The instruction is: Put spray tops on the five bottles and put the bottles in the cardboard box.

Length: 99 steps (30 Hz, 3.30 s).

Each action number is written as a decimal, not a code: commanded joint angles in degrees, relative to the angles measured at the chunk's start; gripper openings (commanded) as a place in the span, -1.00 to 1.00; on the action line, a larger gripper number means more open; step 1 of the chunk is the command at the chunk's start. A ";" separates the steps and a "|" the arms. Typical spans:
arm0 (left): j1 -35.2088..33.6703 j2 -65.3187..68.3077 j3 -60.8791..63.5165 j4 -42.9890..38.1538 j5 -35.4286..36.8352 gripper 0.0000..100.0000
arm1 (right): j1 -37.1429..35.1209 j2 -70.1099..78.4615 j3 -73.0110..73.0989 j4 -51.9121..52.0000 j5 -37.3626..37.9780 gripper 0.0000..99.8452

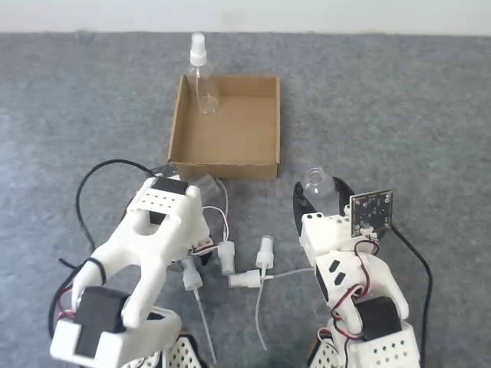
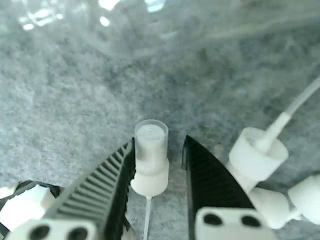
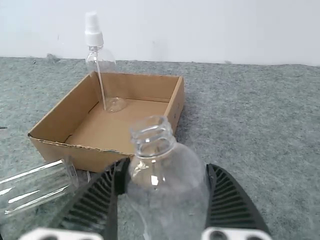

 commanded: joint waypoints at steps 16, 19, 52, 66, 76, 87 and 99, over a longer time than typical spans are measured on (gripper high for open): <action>0.44 -2.29 3.56 -8.35 1.32 -0.90 | 0.75 -1.01 -0.44 -1.10 0.09 -0.80; 0.53 -2.55 3.47 -8.35 1.32 -0.97 | 0.75 -1.01 -0.44 -1.10 0.09 -0.80; 0.79 -2.64 -36.09 17.93 1.23 -0.98 | 0.66 -1.01 -0.44 -0.92 0.09 -0.80; 0.88 -2.73 -39.08 15.47 3.16 -0.98 | 0.22 -1.01 -1.05 0.92 4.92 -0.80; 0.97 -11.08 -37.49 15.65 3.25 -0.98 | -4.00 -1.01 -0.44 1.27 5.27 -0.80; 0.88 -30.07 -22.11 2.99 3.43 -0.98 | -4.09 -1.01 -0.44 1.36 5.27 -0.80; 0.44 -36.31 -21.58 3.25 3.43 -0.98 | -4.18 -1.01 -0.44 1.36 5.27 -0.80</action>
